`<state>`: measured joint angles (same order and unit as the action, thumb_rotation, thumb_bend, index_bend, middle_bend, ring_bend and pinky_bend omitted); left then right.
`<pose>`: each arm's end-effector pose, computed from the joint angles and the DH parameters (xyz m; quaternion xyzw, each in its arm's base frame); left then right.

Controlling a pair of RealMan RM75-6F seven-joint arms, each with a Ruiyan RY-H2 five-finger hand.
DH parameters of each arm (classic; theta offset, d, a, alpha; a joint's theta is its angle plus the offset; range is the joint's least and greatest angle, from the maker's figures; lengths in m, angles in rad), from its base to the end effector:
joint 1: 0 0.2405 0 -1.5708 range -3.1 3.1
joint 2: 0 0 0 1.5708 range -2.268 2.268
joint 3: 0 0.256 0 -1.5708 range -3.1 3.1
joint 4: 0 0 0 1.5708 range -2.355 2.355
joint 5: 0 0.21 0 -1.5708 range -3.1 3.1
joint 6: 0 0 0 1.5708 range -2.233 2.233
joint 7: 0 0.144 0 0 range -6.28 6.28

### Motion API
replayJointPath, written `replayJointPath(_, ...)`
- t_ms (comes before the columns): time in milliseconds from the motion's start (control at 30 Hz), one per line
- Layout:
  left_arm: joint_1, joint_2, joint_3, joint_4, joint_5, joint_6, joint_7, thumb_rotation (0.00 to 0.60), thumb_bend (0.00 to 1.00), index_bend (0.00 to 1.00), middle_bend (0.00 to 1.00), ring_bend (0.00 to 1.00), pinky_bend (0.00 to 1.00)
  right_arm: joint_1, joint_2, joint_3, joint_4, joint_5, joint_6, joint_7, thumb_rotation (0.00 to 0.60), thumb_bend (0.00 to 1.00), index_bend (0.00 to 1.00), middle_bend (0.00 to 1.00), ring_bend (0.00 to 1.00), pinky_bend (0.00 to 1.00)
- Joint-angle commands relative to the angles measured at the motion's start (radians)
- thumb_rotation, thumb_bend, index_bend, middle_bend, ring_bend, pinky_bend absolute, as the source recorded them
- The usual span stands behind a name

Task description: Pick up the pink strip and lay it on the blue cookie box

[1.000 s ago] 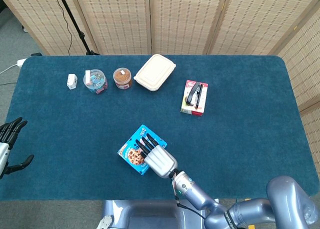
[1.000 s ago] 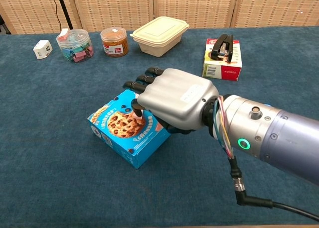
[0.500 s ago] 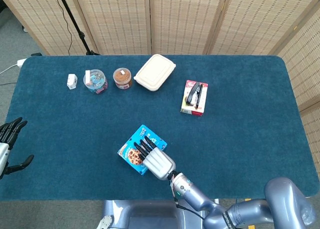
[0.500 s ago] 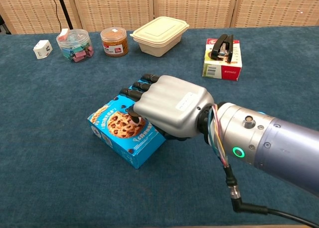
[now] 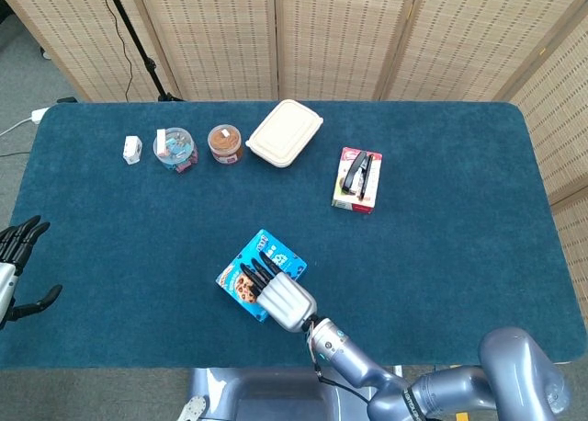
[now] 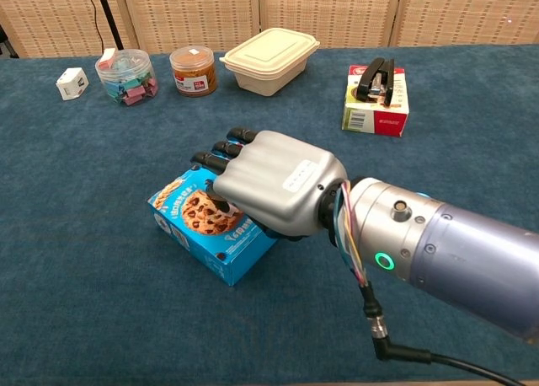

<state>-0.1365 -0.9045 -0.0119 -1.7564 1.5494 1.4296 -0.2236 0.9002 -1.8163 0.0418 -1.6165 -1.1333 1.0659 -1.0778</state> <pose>-0.2867 0.1860 0.1973 -0.6026 -0.4356 -0.4232 0.5177 -0.0384 -0.2509 -0.1001 0.8725 -0.0863 0.3205 0.3586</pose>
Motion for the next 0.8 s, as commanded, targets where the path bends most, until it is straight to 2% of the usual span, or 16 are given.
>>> replayJointPath(33, 0.000, 0.000, 0.000, 0.000, 0.000, -0.001, 0.001, 0.600, 0.27, 0.00, 0.00, 0.00, 0.00, 0.004, -0.007, 0.006, 0.007, 0.004, -0.005, -0.004, 0.600, 1.00, 0.30, 0.00, 0.00, 0.00)
replayJointPath(400, -0.001, 0.001, 0.001, 0.002, 0.002, -0.004, -0.002, 0.600, 0.27, 0.00, 0.00, 0.00, 0.00, 0.025, -0.044, 0.039, 0.044, 0.038, -0.021, -0.030, 0.600, 1.00, 0.30, 0.00, 0.00, 0.00)
replayJointPath(800, 0.000, 0.001, 0.000, 0.002, 0.002, -0.003, -0.003, 0.600, 0.27, 0.00, 0.00, 0.00, 0.00, 0.034, -0.026, 0.053, 0.010, 0.038, -0.006, -0.044, 0.600, 1.00, 0.31, 0.00, 0.00, 0.00)
